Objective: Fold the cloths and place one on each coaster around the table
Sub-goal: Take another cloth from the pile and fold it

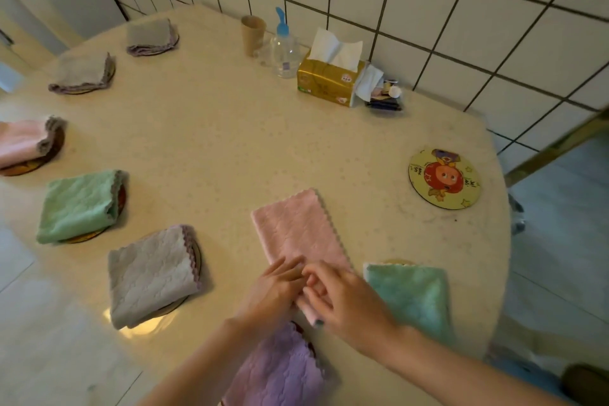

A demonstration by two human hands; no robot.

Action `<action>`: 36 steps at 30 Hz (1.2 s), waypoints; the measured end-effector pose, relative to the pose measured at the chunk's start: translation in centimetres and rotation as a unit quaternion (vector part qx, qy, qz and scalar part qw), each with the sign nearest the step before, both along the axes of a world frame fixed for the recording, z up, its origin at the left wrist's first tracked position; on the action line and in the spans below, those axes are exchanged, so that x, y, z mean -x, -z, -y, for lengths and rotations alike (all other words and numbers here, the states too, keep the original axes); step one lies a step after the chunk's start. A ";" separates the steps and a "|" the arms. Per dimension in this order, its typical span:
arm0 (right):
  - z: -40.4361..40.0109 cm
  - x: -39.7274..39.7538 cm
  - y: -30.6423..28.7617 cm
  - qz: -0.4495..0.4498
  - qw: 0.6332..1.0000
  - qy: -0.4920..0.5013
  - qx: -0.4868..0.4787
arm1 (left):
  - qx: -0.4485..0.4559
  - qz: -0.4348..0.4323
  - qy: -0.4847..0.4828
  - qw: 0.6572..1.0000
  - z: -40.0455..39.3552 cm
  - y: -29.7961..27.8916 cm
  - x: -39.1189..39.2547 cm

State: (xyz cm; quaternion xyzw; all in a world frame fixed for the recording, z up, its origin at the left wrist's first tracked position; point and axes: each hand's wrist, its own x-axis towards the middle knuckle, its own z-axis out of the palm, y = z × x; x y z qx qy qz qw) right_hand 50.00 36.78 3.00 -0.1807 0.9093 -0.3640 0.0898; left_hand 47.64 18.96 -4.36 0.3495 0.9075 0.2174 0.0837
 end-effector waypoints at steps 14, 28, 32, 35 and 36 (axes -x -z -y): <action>-4.7 5.5 4.4 -0.027 0.915 -0.295 -0.273 | -0.042 0.226 -0.124 0.965 3.8 -1.6 0.0; -0.7 10.7 6.0 0.224 0.953 0.206 0.008 | -0.267 0.449 -0.512 0.682 2.4 -2.5 6.6; -0.4 11.2 7.2 0.214 0.951 0.216 -0.048 | -0.239 0.375 -0.499 0.744 2.6 -0.7 6.4; -0.5 11.2 7.4 0.191 0.957 0.209 -0.063 | -0.250 0.354 -0.490 0.756 2.8 -0.4 5.8; -0.6 11.1 7.5 0.182 0.959 0.211 -0.060 | -0.252 0.343 -0.487 0.763 2.7 -0.5 5.7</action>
